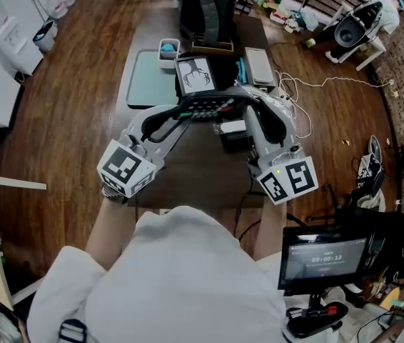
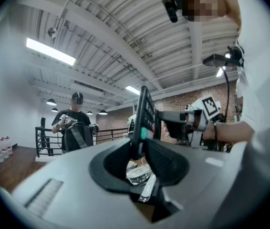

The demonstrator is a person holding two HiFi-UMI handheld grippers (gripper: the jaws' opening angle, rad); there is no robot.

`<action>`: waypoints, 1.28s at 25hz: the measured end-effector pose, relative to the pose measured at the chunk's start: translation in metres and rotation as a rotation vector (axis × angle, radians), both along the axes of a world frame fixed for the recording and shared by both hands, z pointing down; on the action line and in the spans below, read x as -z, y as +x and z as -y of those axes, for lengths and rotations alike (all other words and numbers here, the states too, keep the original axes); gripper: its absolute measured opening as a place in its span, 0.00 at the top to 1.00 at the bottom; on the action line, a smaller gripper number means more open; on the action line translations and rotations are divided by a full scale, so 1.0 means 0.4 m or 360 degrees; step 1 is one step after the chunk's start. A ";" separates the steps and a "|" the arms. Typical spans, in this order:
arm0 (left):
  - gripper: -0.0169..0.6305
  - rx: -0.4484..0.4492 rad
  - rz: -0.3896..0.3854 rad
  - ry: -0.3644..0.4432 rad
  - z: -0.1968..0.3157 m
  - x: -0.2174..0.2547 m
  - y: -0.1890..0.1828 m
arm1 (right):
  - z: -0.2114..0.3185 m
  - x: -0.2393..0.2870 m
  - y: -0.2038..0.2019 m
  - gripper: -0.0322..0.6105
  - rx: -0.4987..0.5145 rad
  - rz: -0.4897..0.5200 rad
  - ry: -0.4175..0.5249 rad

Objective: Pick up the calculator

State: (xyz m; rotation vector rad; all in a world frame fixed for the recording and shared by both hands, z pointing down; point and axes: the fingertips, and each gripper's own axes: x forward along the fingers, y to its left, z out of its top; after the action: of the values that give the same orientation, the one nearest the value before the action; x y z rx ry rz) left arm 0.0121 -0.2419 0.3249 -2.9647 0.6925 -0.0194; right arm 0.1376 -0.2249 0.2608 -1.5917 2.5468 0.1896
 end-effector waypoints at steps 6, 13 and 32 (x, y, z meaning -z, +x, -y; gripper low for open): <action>0.81 -0.0007 0.0003 -0.0002 -0.008 0.003 -0.007 | -0.008 0.003 -0.008 0.82 -0.0005 0.0003 -0.0012; 0.81 -0.0074 0.0021 -0.0023 -0.057 0.001 -0.035 | -0.064 -0.001 -0.038 0.82 -0.0054 0.0003 -0.0074; 0.81 -0.0012 0.0046 -0.0015 -0.406 -0.045 -0.069 | -0.411 -0.052 -0.066 0.82 -0.0001 0.0074 -0.0069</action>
State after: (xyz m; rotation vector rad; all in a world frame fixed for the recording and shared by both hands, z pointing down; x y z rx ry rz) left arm -0.0153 -0.0793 0.3431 -2.9697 0.6797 -0.0647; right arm 0.1113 -0.0607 0.2816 -1.5929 2.5317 0.0967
